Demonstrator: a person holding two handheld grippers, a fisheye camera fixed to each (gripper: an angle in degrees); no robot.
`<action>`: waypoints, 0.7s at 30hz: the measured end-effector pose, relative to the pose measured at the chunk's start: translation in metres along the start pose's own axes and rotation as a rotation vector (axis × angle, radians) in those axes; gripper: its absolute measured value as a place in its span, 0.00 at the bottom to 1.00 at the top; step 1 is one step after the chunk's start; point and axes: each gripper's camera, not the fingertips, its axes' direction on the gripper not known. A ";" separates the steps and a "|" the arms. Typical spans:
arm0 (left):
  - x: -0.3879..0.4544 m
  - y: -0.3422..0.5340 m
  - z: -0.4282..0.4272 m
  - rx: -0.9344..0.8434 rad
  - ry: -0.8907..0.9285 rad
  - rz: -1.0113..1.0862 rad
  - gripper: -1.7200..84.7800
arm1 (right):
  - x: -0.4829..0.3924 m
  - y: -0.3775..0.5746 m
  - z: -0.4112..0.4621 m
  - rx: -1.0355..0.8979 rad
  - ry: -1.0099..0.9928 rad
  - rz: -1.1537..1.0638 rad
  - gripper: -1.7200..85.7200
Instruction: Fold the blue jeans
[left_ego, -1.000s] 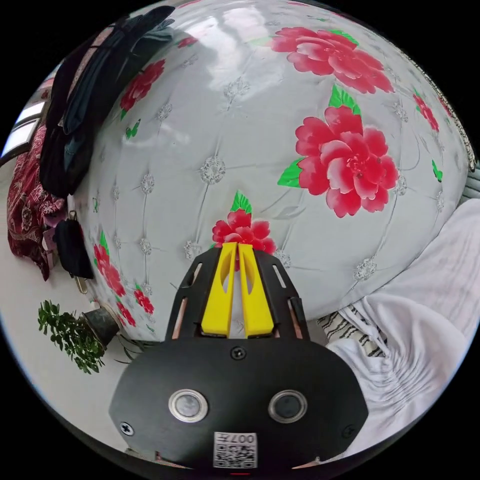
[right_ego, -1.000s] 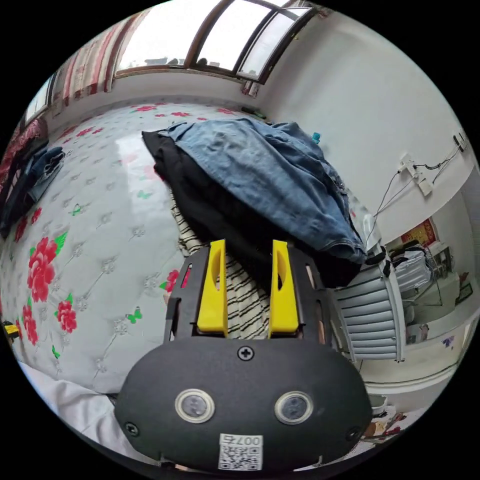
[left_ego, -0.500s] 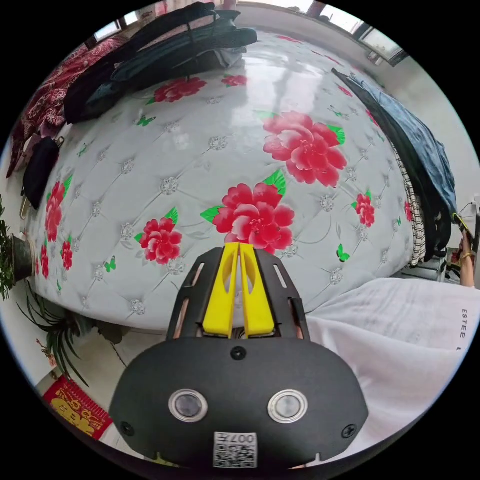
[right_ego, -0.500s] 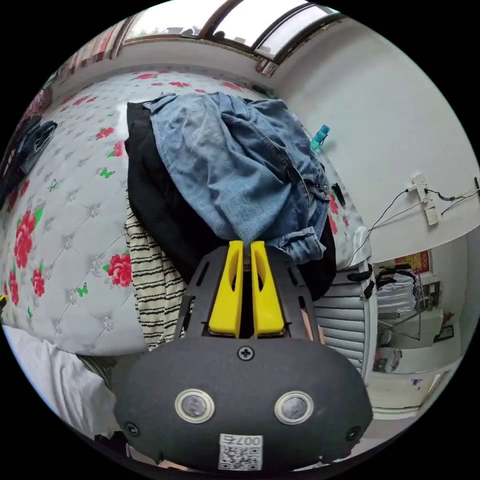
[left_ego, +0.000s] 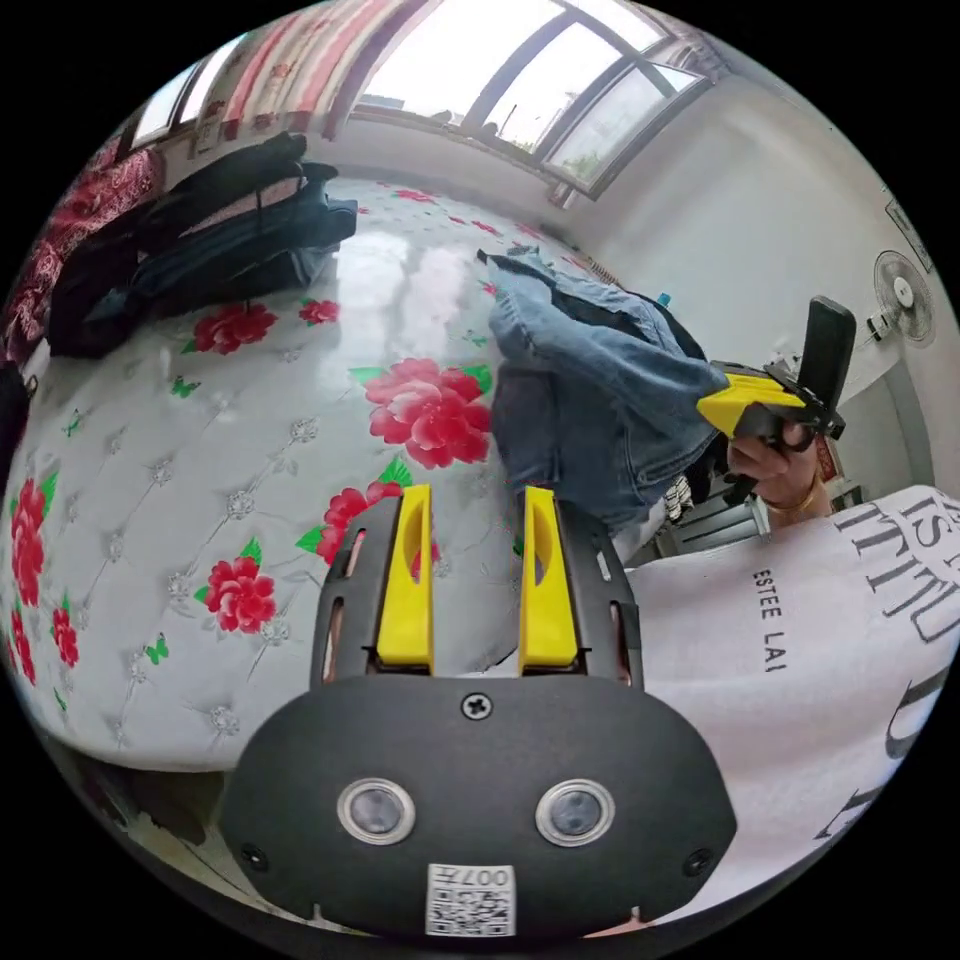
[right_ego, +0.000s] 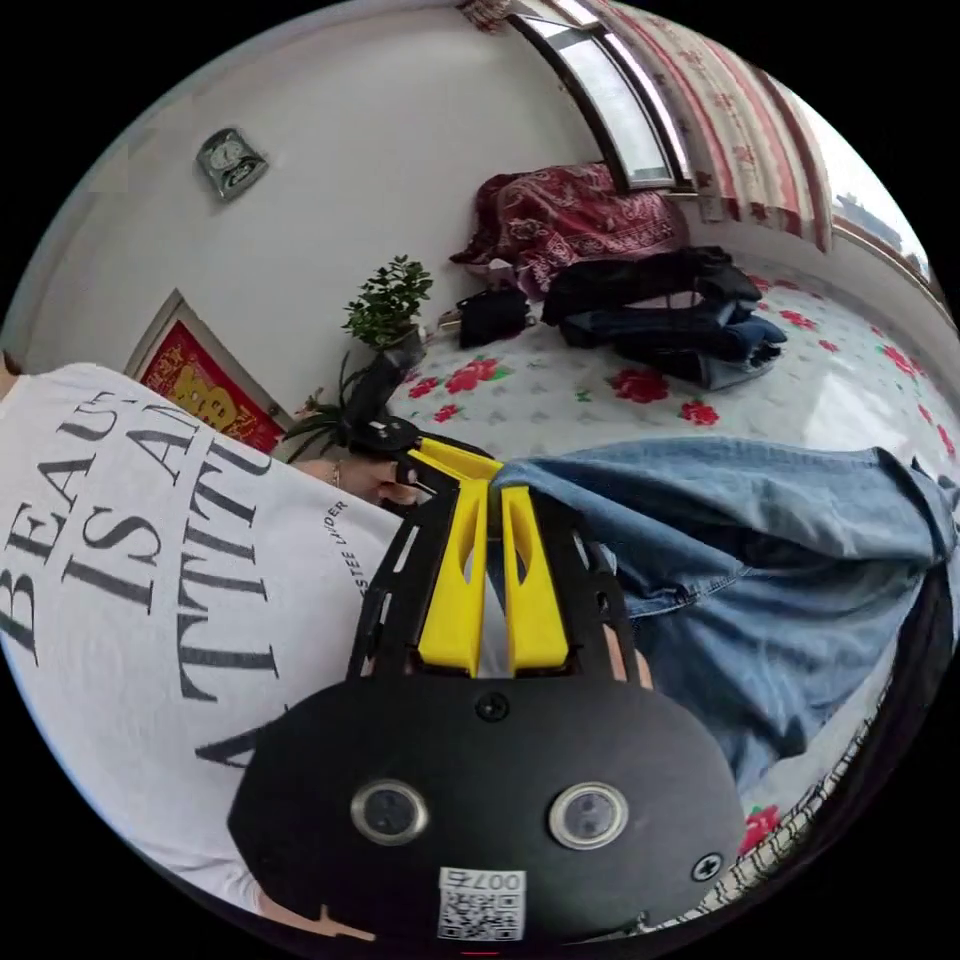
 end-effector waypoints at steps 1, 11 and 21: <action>-0.010 0.007 -0.006 0.009 -0.010 -0.029 0.17 | -0.002 -0.009 0.013 0.013 -0.037 -0.005 0.03; -0.140 0.155 -0.103 0.106 -0.251 -0.527 0.17 | 0.088 0.001 0.060 -0.022 0.083 0.350 0.08; -0.124 0.111 -0.006 -0.195 -0.348 -0.363 0.13 | 0.230 0.038 0.048 -0.127 0.389 0.723 0.11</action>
